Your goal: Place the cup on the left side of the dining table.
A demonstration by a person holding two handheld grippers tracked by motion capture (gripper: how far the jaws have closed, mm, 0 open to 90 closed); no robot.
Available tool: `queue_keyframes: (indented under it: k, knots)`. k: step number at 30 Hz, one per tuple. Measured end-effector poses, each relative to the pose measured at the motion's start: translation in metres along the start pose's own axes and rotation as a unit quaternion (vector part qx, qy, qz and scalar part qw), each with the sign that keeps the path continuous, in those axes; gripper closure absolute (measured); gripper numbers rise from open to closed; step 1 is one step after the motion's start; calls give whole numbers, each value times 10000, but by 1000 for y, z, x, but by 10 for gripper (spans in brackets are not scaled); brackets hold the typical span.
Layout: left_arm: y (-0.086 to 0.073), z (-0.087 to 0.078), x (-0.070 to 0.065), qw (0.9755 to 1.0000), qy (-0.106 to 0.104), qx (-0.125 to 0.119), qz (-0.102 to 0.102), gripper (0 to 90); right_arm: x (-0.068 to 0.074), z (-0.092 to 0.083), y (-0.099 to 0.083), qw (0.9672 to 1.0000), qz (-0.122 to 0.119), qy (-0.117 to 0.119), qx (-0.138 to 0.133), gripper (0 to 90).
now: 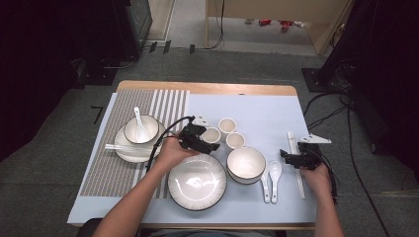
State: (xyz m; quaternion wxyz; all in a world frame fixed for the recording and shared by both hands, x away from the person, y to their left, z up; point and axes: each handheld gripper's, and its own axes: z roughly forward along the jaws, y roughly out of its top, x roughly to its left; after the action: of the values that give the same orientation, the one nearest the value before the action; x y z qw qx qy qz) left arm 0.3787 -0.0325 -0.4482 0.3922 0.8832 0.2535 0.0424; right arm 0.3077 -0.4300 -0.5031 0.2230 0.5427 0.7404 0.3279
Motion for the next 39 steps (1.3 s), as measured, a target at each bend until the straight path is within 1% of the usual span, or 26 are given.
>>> queue_keyframes:
  k: [5, 18, 21, 28, 39]
  knots:
    - [1, -3, -1, 10000, 3, -29, 32, 277, 0, 0, 0, 10000, -1, 0, 0, 172]
    - [3, -13, -3, 10000, -2, -87, 38, 277, 0, 0, 0, 10000, 6, -11, 4, 167]
    - [3, -16, -4, 9999, -38, -102, -2, 277, 0, 0, 0, 10000, 6, -14, 5, 165]
    - [4, -20, -4, 9999, -55, -125, -20, 277, 0, 0, 0, 10000, 15, -31, 9, 158]
    - [3, -25, -6, 9999, -104, -74, -40, 277, 0, 0, 0, 10000, 14, -34, 10, 156]
